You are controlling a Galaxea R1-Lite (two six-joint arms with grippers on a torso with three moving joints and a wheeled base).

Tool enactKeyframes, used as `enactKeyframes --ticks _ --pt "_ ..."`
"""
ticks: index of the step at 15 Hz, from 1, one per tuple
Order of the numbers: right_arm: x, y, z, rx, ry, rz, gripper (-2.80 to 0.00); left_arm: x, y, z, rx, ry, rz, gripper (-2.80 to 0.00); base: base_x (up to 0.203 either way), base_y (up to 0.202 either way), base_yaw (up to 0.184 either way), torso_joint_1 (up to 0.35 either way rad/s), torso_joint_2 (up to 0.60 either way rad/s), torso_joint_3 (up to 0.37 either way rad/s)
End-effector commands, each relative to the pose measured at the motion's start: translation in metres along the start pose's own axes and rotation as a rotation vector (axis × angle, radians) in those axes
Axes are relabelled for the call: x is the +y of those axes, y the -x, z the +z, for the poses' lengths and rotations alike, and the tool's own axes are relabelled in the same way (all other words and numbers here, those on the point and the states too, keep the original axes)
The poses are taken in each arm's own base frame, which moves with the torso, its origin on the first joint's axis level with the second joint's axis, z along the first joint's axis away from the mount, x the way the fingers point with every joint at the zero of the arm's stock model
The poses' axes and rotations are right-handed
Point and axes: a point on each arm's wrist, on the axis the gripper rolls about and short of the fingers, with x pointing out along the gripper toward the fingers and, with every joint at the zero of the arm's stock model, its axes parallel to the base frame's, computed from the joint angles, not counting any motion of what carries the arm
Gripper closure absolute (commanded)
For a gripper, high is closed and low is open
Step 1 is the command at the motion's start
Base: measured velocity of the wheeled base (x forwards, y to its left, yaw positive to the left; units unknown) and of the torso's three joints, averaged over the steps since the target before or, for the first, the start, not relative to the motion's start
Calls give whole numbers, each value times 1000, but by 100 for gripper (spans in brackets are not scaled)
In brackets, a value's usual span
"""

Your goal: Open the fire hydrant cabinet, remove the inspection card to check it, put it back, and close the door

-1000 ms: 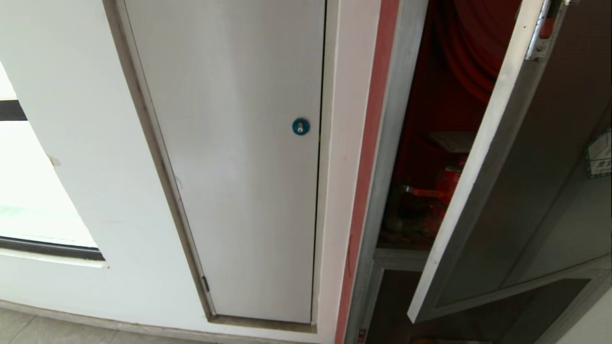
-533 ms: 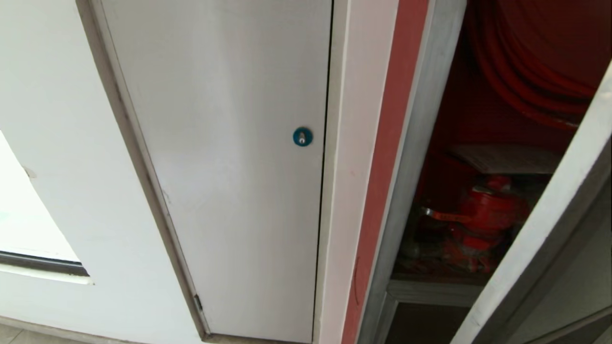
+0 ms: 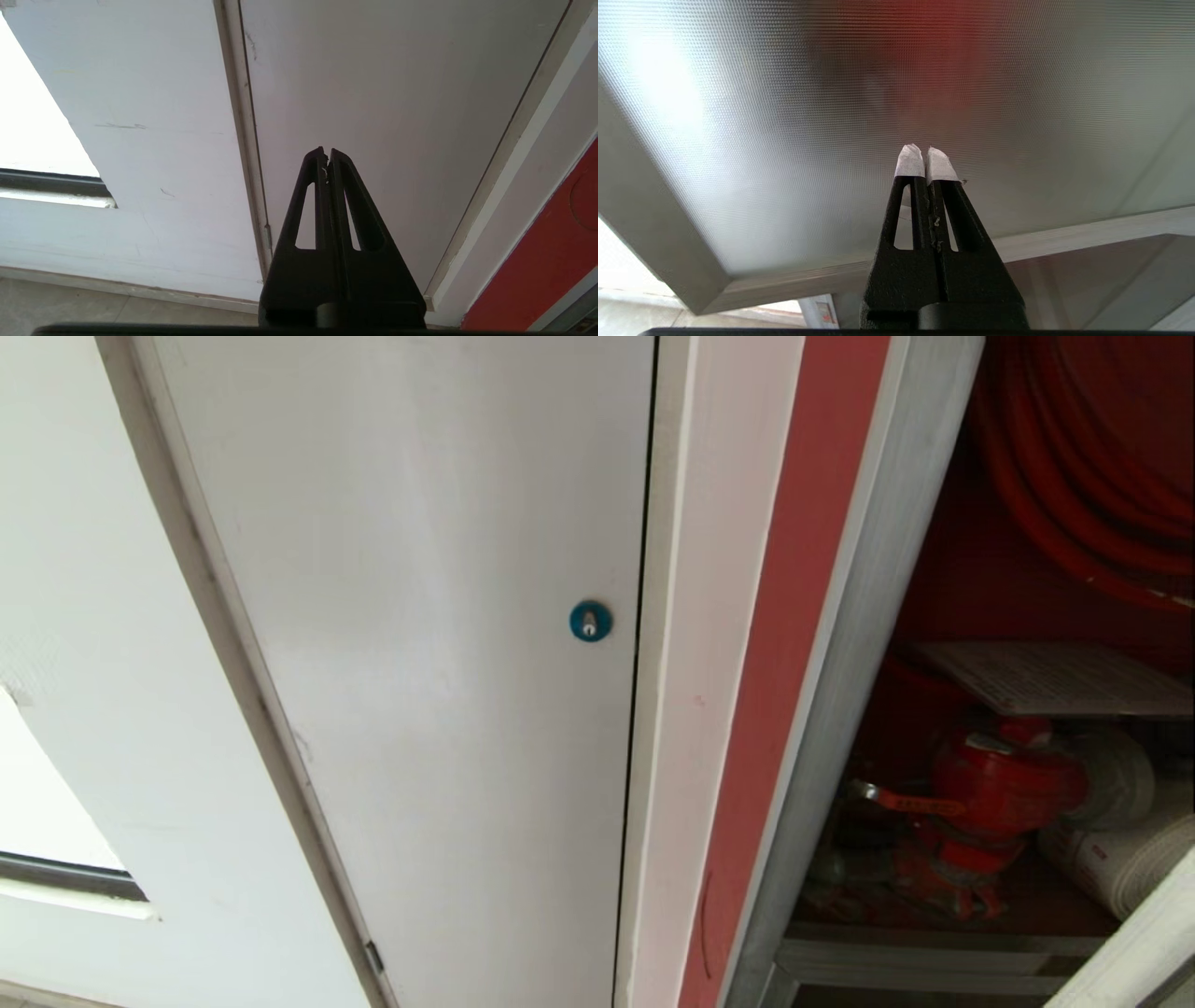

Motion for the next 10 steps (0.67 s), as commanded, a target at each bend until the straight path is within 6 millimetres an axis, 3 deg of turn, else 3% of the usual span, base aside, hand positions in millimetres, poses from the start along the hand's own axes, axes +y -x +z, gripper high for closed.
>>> enactKeyframes --ticks 1,10 --pt "0 0 0 0 1 0 0 0 -1 -2 7 0 1 0 0 0 0 0 0 0" --pt "0 0 0 0 -1 0 0 0 -1 -2 7 0 1 0 0 0 0 0 0 0"
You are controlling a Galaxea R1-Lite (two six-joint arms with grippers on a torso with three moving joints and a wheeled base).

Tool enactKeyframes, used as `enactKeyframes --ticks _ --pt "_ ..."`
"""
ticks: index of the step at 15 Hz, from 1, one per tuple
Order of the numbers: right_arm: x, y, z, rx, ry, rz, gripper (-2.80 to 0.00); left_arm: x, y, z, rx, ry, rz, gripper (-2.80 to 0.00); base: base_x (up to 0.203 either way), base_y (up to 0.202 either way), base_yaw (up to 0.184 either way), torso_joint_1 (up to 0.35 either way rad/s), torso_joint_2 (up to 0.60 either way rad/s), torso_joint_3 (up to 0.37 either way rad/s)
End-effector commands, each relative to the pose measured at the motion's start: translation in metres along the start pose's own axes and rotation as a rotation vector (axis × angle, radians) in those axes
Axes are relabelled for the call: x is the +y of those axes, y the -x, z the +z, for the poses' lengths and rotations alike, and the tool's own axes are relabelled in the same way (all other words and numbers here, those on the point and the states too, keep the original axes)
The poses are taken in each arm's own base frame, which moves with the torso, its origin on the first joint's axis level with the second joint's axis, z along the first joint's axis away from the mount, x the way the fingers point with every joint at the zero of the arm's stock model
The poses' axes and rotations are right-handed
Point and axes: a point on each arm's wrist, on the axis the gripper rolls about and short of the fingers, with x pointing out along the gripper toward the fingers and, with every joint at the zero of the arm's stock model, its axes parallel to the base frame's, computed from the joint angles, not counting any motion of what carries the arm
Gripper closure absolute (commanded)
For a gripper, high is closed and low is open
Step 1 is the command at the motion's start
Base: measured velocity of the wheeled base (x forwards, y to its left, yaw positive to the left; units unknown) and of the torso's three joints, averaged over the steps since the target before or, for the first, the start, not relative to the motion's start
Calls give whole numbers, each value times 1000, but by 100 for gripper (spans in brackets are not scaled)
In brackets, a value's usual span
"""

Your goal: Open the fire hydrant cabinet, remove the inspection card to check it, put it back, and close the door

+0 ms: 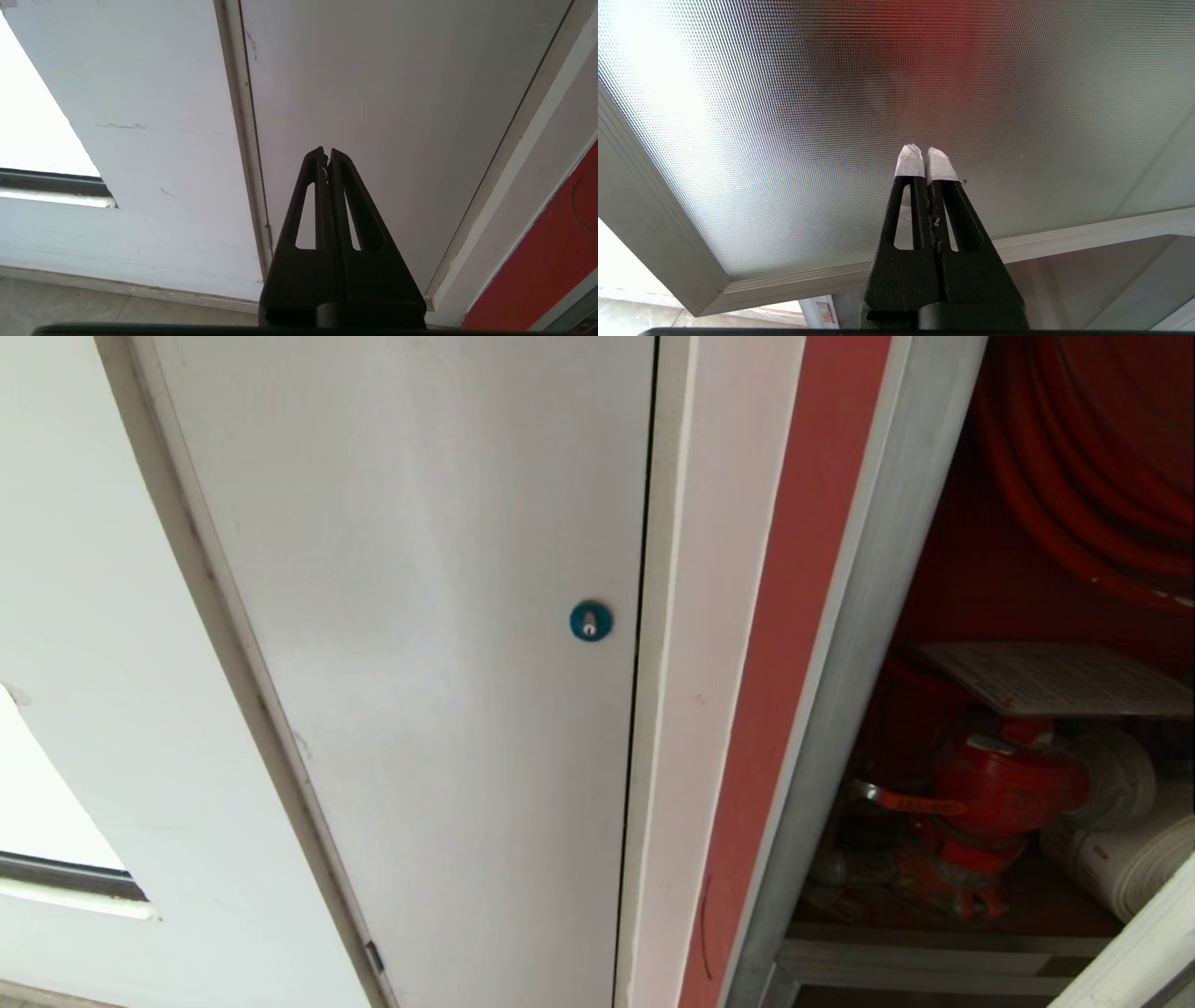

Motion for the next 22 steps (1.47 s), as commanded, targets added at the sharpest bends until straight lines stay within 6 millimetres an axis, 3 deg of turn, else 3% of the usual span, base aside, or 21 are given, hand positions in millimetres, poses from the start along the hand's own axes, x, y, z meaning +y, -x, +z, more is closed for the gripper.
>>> enactKeyframes --ticks 1,16,22 --pt "0 0 0 0 1 0 0 0 -1 -2 7 1 1 0 0 0 0 0 0 0" --pt "0 0 1 -4 -12 -9 0 0 -1 -2 7 1 1 0 0 0 0 0 0 0" --pt "0 16 72 -131 -7 14 0 0 -1 -2 7 1 1 0 0 0 0 0 0 0"
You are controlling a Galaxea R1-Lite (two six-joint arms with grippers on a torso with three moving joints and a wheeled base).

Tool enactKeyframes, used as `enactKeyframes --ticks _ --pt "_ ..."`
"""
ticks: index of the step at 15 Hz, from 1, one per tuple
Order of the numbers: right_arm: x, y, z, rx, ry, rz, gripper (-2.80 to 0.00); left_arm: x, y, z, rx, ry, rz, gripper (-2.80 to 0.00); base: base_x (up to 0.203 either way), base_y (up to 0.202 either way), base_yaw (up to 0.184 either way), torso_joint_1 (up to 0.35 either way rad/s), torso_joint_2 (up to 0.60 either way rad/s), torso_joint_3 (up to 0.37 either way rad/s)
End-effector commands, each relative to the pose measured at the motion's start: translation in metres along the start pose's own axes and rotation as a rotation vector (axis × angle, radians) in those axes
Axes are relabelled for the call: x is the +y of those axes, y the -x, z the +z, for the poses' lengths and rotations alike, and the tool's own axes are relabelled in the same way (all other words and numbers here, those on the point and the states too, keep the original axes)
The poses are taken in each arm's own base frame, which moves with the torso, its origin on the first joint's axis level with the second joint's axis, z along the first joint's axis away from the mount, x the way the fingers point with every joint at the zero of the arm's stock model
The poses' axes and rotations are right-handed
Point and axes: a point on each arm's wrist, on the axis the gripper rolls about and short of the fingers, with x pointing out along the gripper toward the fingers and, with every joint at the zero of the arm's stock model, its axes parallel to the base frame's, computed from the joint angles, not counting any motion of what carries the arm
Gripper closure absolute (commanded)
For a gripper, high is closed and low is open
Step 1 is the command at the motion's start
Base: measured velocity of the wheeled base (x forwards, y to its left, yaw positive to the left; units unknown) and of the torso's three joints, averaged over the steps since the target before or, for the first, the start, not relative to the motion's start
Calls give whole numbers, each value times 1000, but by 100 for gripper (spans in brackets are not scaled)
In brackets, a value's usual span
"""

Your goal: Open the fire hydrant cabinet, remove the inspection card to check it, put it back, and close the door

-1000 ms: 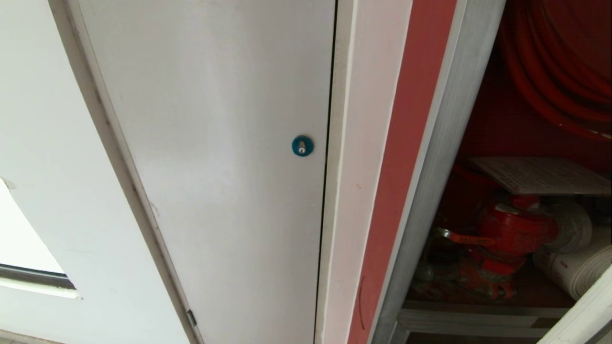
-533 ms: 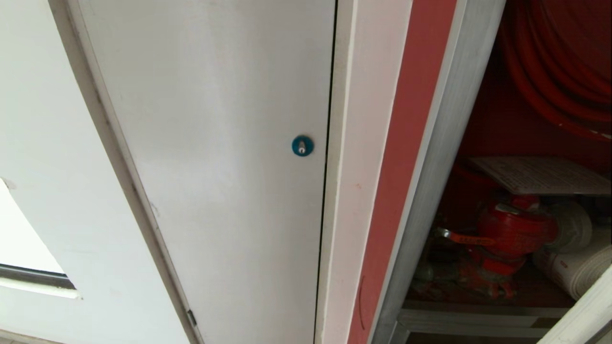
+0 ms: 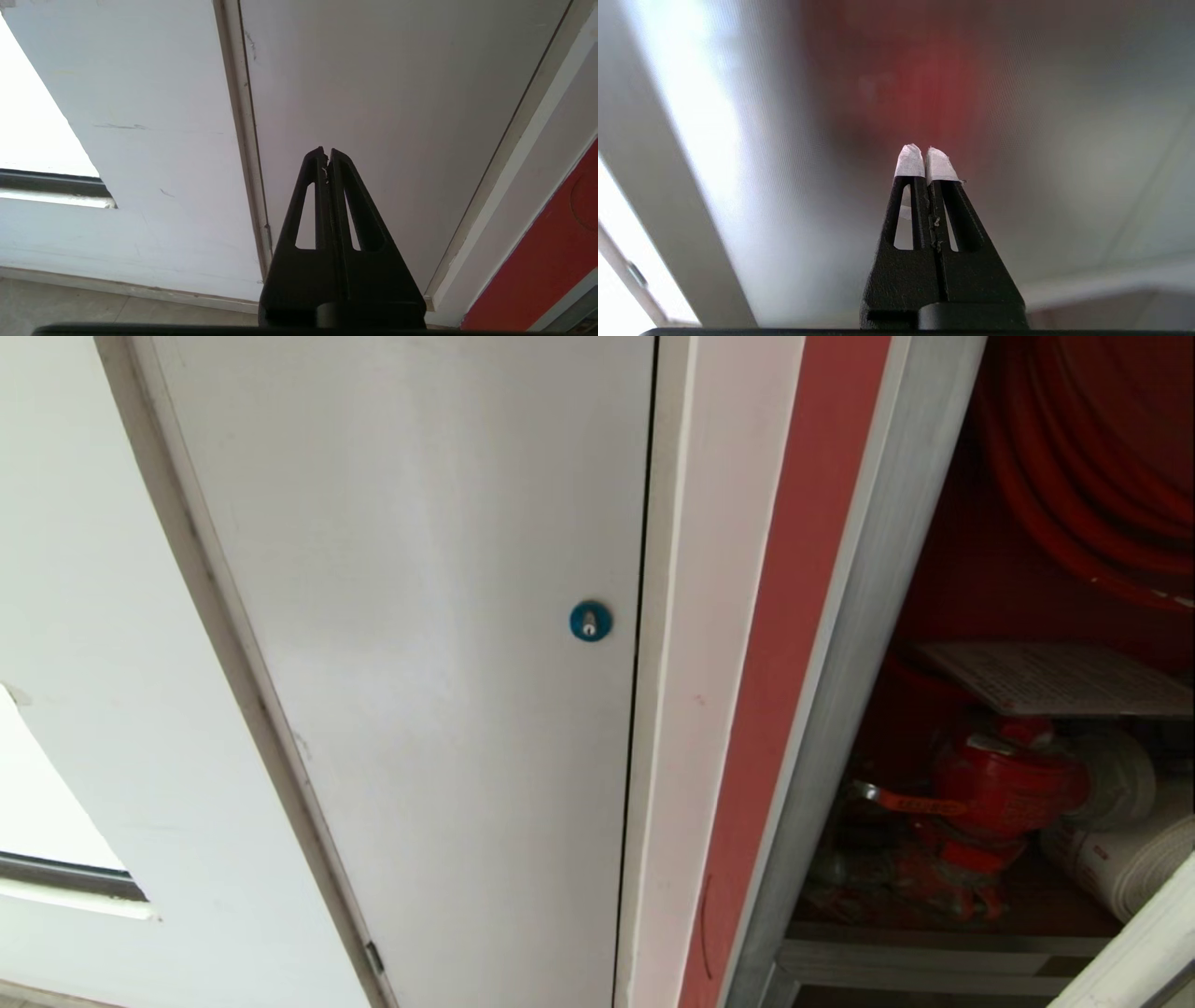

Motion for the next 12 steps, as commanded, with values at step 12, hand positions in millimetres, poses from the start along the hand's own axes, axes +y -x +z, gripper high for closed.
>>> enactKeyframes --ticks 12 --pt "16 -79 119 323 -128 754 0 0 -1 -2 7 0 1 0 0 0 0 0 0 0"
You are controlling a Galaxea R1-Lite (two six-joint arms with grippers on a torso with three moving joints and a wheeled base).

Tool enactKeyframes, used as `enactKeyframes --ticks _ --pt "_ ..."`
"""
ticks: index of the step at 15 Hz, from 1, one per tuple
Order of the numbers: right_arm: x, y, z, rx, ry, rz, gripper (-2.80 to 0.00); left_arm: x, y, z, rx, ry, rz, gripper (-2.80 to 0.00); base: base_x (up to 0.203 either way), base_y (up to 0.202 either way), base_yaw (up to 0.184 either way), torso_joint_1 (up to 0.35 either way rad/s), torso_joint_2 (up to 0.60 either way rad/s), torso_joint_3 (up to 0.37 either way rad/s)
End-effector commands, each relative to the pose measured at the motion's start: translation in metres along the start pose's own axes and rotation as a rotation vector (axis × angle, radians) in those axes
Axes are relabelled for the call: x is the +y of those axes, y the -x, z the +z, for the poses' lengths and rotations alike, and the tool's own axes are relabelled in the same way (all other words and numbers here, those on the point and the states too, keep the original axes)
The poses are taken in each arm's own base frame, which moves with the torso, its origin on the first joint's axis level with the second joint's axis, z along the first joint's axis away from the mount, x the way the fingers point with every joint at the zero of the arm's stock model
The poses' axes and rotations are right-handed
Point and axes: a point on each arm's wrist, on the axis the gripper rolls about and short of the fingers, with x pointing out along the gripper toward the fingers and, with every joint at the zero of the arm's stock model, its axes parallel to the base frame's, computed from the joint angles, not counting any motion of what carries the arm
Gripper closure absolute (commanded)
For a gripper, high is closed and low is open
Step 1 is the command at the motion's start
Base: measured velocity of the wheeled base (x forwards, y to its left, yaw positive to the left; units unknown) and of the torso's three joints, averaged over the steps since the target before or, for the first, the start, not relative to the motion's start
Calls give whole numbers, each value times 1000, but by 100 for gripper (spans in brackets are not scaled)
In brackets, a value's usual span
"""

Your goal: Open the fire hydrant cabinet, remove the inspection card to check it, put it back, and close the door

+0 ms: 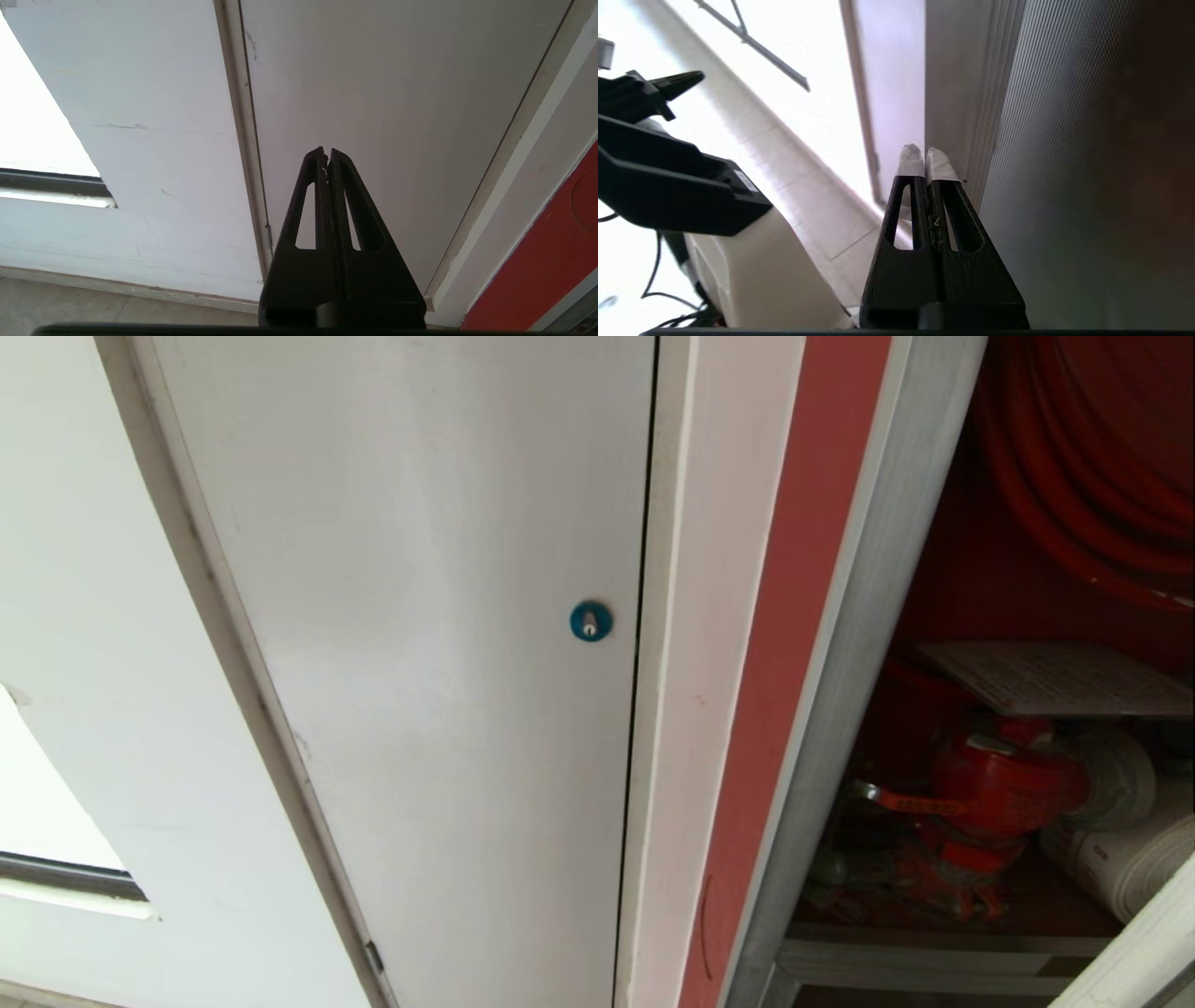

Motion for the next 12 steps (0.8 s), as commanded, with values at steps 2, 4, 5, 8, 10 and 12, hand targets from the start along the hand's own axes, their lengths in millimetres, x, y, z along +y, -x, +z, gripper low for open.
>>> enactKeyframes --ticks 2,4,5,8,10,12 --pt "-28 -32 13 72 -68 54 0 0 -1 -2 7 0 1 0 0 0 0 0 0 0" --pt "-38 -43 18 67 -63 56 0 0 0 -2 6 0 1 0 0 0 0 0 0 0" --pt "-42 -46 20 58 -54 52 0 0 -1 -2 7 0 1 0 0 0 0 0 0 0" --pt "-49 -54 23 51 -47 43 0 0 -1 -2 7 0 1 0 0 0 0 0 0 0" --pt "-53 -58 25 45 -41 42 0 0 -1 -2 7 0 1 0 0 0 0 0 0 0" --pt "-58 -63 26 46 -31 10 0 0 -1 -2 7 0 1 0 0 0 0 0 0 0"
